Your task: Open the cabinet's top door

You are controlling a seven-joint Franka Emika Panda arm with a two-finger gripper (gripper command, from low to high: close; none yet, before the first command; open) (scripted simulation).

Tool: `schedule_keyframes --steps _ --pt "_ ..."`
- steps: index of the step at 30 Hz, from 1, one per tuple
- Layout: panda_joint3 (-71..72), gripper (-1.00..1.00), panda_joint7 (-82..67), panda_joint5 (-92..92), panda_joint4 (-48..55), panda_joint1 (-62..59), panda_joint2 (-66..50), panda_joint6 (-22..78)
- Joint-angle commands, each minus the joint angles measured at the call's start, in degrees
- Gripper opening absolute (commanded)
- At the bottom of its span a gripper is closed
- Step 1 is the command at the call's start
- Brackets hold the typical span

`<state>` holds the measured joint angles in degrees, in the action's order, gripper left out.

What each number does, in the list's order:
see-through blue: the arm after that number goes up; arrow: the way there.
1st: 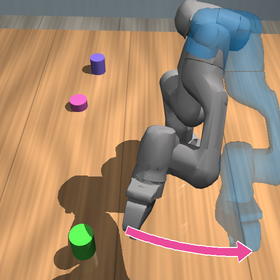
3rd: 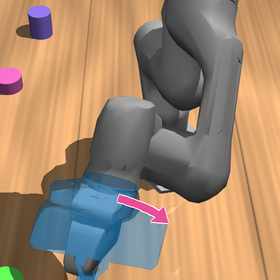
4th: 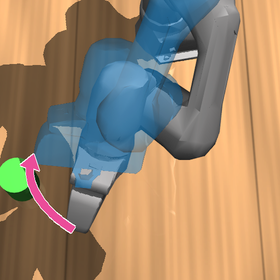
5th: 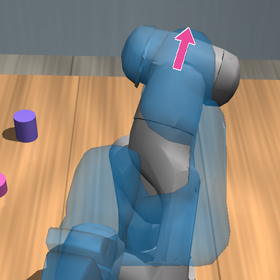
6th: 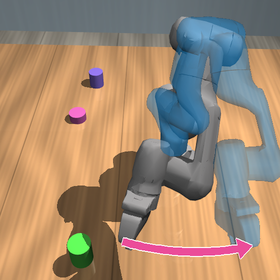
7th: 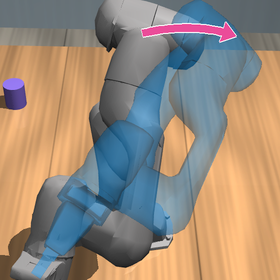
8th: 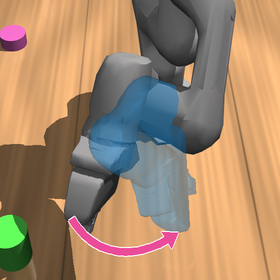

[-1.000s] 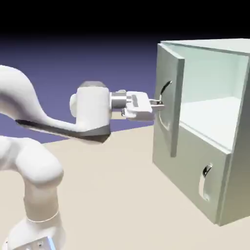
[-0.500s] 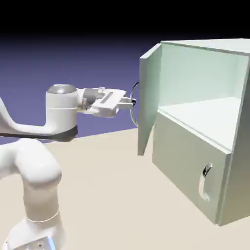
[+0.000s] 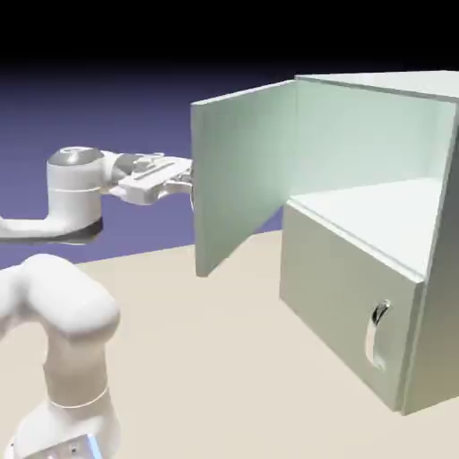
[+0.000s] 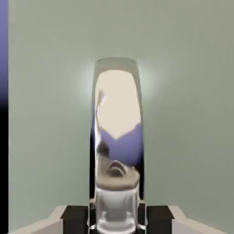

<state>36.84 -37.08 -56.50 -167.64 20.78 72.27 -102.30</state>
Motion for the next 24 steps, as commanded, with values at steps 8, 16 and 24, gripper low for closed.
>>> schedule_keyframes --steps 8,16,24 --pt "16.57 -1.00 2.09 13.51 14.03 -8.22 -9.45 15.26" --pt "30.85 -1.00 2.88 21.71 30.64 -23.00 -15.17 28.53" --pt "42.46 -1.00 1.34 26.98 47.25 -39.37 -15.44 39.63"
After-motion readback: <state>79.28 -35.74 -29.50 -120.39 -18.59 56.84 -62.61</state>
